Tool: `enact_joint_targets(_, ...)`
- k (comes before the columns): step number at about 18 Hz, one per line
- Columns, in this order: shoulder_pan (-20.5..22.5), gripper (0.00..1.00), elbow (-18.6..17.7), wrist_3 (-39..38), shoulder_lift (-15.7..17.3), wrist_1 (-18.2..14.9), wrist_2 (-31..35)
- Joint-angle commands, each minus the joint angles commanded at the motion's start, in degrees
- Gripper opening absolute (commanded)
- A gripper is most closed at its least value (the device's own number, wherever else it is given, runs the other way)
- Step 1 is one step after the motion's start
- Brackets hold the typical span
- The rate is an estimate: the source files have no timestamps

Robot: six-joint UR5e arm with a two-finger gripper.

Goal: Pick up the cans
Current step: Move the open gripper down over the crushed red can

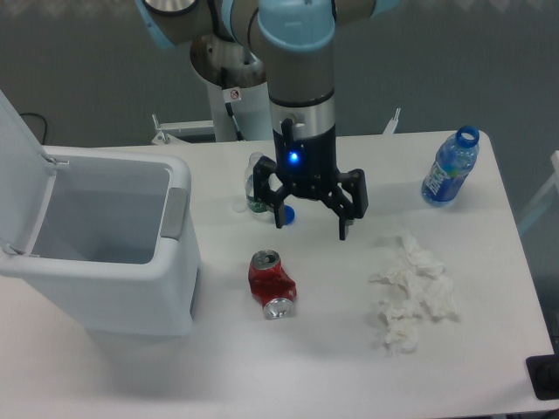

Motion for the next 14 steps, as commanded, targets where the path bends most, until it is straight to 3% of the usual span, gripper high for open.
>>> enact_joint_targets(14,-0.17,1.0,-2.37,-0.35,-2.99,0.35,0.71)
